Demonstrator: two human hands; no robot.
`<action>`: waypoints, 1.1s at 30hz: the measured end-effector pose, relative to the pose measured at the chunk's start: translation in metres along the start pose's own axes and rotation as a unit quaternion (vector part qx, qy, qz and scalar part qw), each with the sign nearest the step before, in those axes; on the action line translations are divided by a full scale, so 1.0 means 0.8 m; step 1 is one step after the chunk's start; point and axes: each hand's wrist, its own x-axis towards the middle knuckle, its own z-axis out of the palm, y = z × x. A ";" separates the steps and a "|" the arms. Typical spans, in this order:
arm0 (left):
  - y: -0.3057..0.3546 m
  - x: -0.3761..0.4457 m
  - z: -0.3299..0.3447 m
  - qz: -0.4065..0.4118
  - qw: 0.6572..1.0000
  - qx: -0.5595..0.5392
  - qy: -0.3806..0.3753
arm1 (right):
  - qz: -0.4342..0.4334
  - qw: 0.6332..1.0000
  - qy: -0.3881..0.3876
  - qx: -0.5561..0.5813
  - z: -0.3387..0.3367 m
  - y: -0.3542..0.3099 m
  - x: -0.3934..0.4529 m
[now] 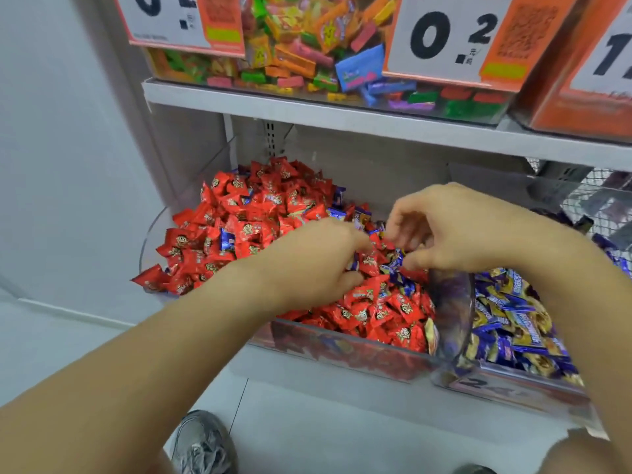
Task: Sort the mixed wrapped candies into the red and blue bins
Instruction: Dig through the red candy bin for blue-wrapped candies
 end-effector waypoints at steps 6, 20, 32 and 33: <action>-0.011 0.013 0.012 0.002 0.999 0.034 -0.022 | 0.024 0.985 -0.070 -0.159 0.024 -0.008 0.007; -0.027 -0.003 -0.006 -0.092 0.960 -0.243 0.103 | 0.010 0.994 -0.048 -0.097 0.019 0.008 0.030; -0.034 0.058 -0.003 -0.165 0.986 0.007 0.018 | 0.029 0.999 -0.018 0.014 0.003 0.018 0.038; -0.036 0.060 -0.001 -0.160 0.986 0.052 -0.006 | 0.025 0.999 -0.018 0.017 0.003 0.015 0.041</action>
